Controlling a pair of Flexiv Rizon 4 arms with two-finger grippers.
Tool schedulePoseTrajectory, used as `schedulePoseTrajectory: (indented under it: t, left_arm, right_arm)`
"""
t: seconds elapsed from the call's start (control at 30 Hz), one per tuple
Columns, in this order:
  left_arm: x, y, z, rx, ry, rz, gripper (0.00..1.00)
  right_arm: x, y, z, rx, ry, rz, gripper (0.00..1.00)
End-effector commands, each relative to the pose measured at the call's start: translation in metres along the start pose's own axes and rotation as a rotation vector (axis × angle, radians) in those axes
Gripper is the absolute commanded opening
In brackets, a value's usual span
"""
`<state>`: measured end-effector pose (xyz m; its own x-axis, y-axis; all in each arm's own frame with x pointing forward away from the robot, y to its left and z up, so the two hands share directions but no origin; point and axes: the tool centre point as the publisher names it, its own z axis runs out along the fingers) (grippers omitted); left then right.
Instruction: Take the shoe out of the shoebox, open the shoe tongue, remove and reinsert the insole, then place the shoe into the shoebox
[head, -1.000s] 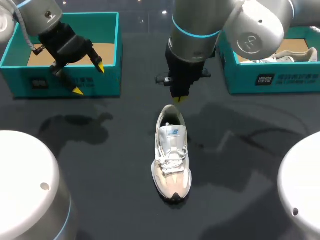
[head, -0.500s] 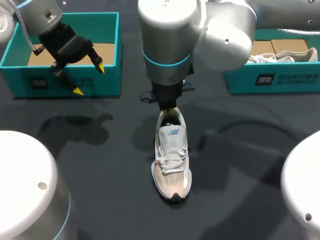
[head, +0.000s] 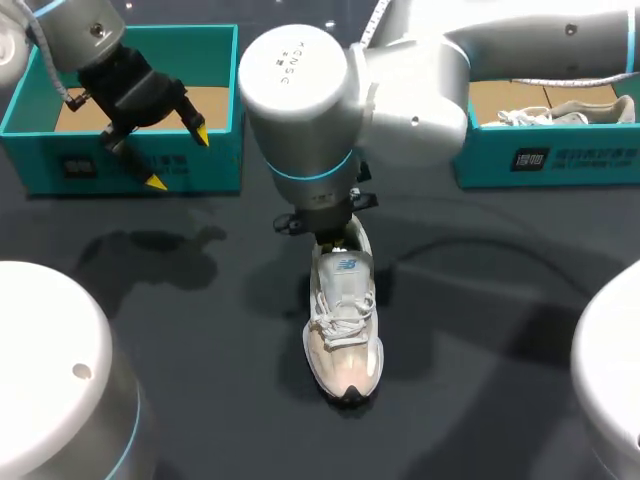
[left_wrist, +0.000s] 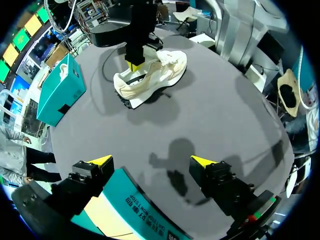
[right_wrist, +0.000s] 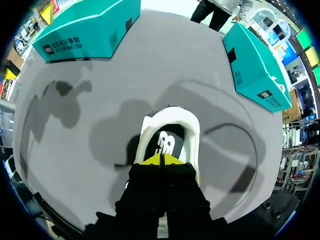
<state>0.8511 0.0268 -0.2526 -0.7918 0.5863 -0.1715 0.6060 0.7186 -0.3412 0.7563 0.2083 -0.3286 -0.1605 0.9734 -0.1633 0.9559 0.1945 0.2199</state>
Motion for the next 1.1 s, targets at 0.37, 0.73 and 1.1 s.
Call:
schedulePoseTrajectory:
  t: [0.37,0.73,1.1]
  left_arm:
    - [0.001,0.0,-0.001,-0.003,0.001,0.0,1.0]
    - [0.001,0.0,-0.001,-0.003,0.001,0.0,1.0]
    - [0.001,0.0,-0.001,-0.003,0.001,0.0,1.0]
  right_arm:
    - [0.008,-0.002,0.022,0.006,-0.089,0.021,0.0]
    - [-0.007,0.0,0.058,-0.005,-0.186,0.054,0.0]
    - [-0.004,0.0,0.085,0.032,-0.152,0.033,0.0]
